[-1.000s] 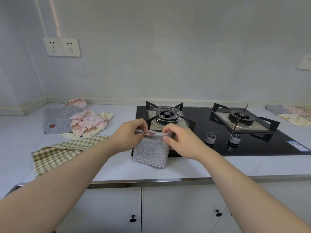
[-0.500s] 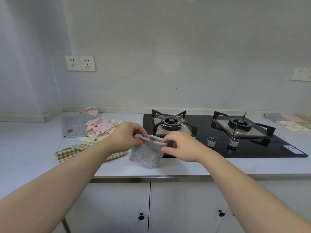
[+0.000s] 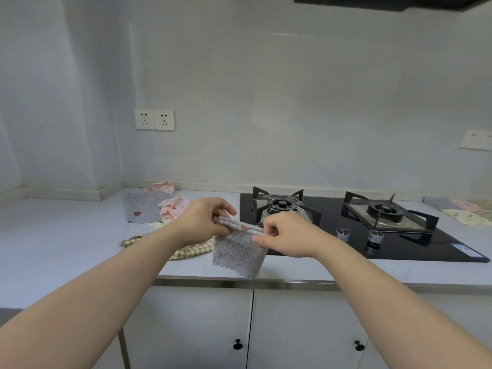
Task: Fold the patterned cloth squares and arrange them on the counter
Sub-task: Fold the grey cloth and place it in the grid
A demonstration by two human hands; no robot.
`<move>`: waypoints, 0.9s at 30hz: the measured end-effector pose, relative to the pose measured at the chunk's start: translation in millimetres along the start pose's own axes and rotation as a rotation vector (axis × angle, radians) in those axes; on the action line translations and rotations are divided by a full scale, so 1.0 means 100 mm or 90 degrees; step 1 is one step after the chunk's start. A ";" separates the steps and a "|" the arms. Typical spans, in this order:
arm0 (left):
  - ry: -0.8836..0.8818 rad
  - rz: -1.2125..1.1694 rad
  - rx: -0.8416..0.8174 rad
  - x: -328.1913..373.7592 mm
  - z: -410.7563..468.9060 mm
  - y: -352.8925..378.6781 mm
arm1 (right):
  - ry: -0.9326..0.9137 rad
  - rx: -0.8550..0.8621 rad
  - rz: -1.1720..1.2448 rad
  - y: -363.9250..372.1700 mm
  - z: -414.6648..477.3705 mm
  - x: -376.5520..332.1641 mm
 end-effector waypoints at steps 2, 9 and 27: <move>-0.002 0.004 0.004 -0.01 -0.01 -0.02 | 0.011 0.009 -0.023 0.00 0.01 -0.03; -0.068 -0.136 0.000 -0.18 -0.03 -0.02 | 0.034 0.022 0.067 -0.01 0.04 0.05; -0.115 -0.148 0.153 -0.38 0.24 0.25 | 0.029 -0.115 0.230 0.30 0.19 0.09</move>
Point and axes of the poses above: each hand's wrist, its own z-axis towards the middle knuckle, its own y-axis out of the palm, x = y × z, the point moved 8 cm from there along z, towards the middle knuckle, and after that the axes turned 1 degree about x, right-handed, at the moved point
